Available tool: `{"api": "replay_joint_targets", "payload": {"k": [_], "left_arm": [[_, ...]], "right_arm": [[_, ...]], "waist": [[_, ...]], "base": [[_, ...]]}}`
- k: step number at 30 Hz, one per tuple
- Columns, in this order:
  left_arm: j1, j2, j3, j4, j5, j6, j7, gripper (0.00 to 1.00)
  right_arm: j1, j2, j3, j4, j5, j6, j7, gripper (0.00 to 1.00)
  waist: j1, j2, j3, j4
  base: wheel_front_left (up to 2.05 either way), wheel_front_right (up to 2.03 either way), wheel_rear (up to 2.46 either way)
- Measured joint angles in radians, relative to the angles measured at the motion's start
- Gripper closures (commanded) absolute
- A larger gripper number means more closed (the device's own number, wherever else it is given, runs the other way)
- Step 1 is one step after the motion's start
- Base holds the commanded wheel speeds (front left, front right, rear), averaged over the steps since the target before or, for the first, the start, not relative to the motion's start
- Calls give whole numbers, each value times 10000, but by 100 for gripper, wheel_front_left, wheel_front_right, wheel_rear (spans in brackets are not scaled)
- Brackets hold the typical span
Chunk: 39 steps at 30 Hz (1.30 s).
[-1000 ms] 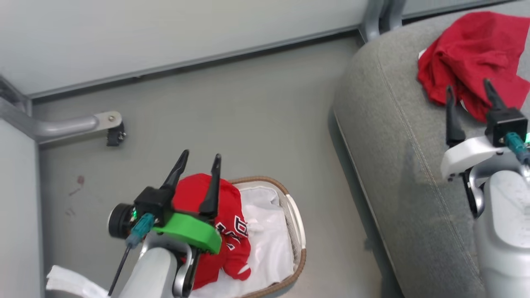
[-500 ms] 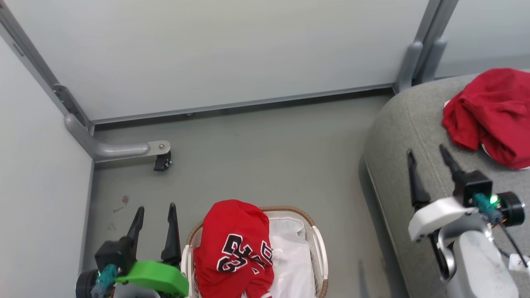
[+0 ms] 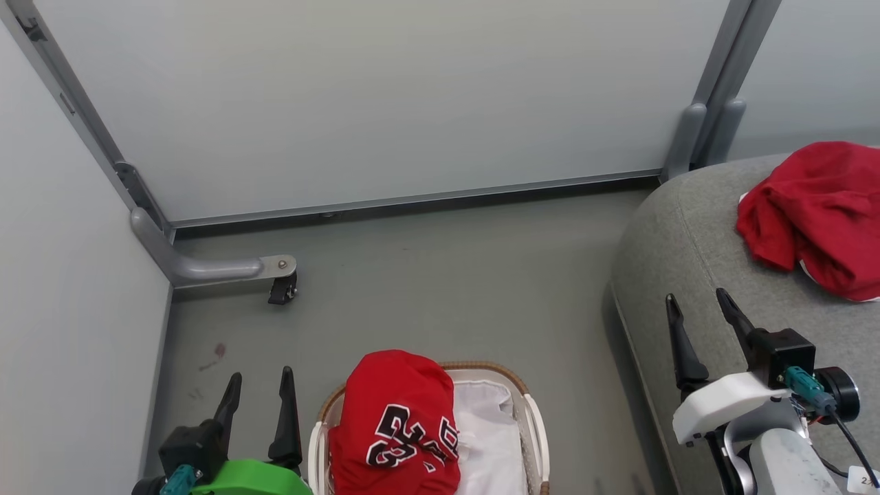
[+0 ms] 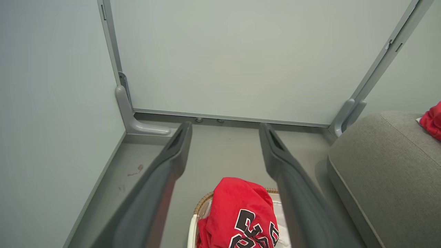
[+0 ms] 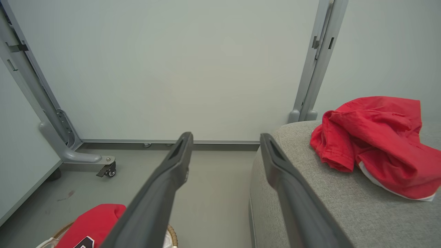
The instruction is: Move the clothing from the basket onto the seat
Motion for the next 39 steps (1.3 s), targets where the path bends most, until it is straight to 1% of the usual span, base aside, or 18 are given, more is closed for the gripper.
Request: {"api": "replay_joint_targets", "payload": {"k": [20, 25, 32, 39], "left_arm": [[-17, -4, -81, 42, 12, 10, 0, 0], [-150, -4, -284, 209, 171, -25, 0, 0], [-1346, -8, -1068, 1156, 832, -153, 0, 0], [-3024, -13, -2278, 2458, 1373, -328, -2, 0]], "right_arm": [[-10, 2, 75, 36, -67, 0, 0, 0], [-45, 2, 77, -56, -65, 0, 0, 0], [-511, 0, -79, -219, -228, 0, 0, 0], [-1274, 2, -284, -571, -374, 0, 0, 0]], "waist": [[0, 0, 82, -77], [0, 0, 258, -109], [0, 0, 900, -196], [0, 1, 1844, -401]], "base": [[0, 0, 0], [0, 0, 0], [0, 0, 0], [0, 0, 0]]}}
